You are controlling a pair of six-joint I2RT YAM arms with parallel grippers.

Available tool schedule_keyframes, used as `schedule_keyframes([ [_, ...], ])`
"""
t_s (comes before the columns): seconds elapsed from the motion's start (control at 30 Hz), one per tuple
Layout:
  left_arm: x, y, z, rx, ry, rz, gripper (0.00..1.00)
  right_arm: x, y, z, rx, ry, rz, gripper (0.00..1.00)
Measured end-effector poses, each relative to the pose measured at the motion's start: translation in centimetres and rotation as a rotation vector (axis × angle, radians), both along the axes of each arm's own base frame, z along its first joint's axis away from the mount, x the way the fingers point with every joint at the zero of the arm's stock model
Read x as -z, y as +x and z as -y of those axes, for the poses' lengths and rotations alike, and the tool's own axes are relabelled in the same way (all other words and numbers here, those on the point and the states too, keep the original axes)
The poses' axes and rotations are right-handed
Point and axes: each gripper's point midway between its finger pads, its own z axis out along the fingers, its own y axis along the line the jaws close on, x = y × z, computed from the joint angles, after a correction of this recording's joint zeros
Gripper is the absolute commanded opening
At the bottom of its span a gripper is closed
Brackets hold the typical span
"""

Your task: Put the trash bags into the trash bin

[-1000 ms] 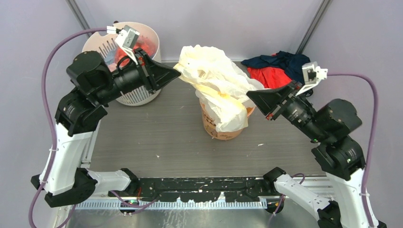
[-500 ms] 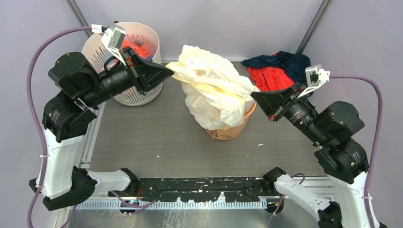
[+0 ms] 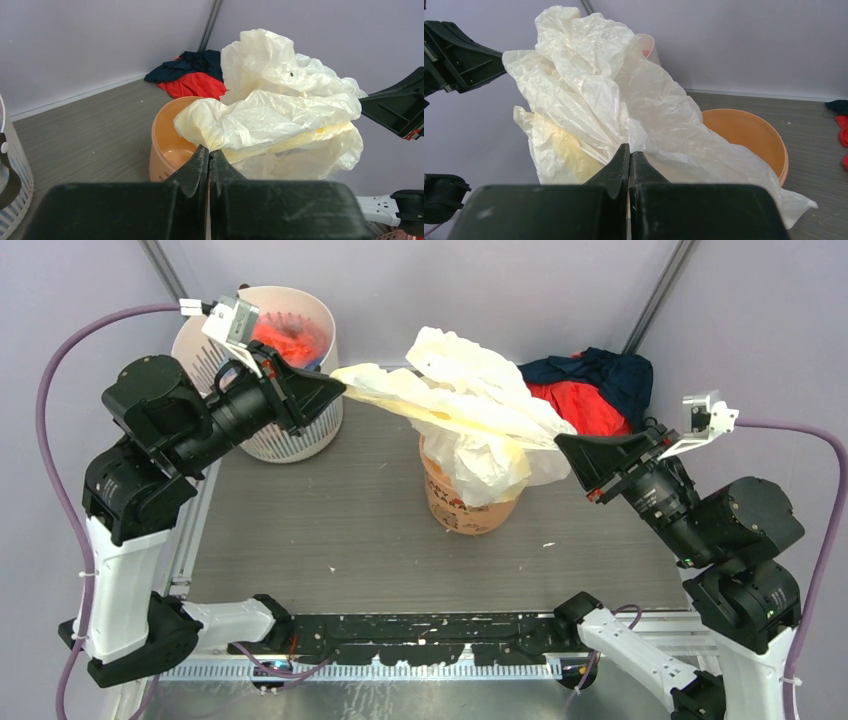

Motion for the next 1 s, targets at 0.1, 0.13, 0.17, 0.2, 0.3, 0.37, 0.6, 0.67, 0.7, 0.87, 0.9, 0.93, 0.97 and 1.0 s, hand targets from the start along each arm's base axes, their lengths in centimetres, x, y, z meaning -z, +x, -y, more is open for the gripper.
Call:
schedule_keyframes([
  [0.1,-0.2,-0.1,-0.5,-0.020,-0.001,0.009,0.00,-0.2,-0.2,0.5,0.016,0.003,0.010,0.01],
  [0.13,-0.2,-0.2,-0.7,-0.025,-0.002,0.011,0.00,-0.2,-0.3,0.6,0.020,0.005,0.011,0.01],
  [0.17,-0.3,-0.2,-0.9,-0.029,-0.004,0.013,0.00,-0.2,-0.2,0.6,0.023,0.005,0.011,0.01],
  [0.2,-0.3,-0.3,-1.0,-0.032,-0.004,0.014,0.00,-0.2,-0.2,0.6,0.026,0.005,0.011,0.01],
  [0.3,-0.3,-0.3,-1.1,-0.038,-0.004,0.017,0.00,-0.2,-0.1,0.7,0.030,0.005,0.009,0.01],
  [0.37,-0.2,-0.2,-1.2,-0.047,0.001,0.017,0.00,-0.2,0.1,0.8,0.042,0.004,0.008,0.01],
  [0.6,0.4,0.1,-2.2,-0.096,0.029,0.014,0.00,-0.1,1.1,2.4,0.146,0.004,0.000,0.01],
  [0.67,0.5,0.0,-2.5,-0.104,0.035,0.012,0.00,-0.1,1.2,2.9,0.173,0.006,-0.003,0.01],
  [0.7,0.6,-0.1,-2.6,-0.106,0.036,0.011,0.00,-0.1,1.3,3.1,0.186,0.008,-0.004,0.01],
  [0.87,0.9,-0.2,-2.7,-0.105,0.051,0.008,0.00,-0.2,1.5,3.8,0.224,0.016,-0.003,0.01],
  [0.9,1.1,-0.2,-2.7,-0.103,0.056,0.006,0.00,-0.3,1.4,3.9,0.229,0.018,-0.001,0.01],
  [0.93,1.1,-0.2,-2.7,-0.103,0.059,0.005,0.00,-0.3,1.3,4.1,0.234,0.021,0.001,0.01],
  [0.97,1.2,-0.3,-2.7,-0.100,0.062,0.002,0.00,-0.4,1.3,4.2,0.239,0.024,0.004,0.01],
  [1.0,1.3,-0.3,-2.6,-0.098,0.063,0.001,0.00,-0.5,1.2,4.3,0.243,0.027,0.007,0.01],
])
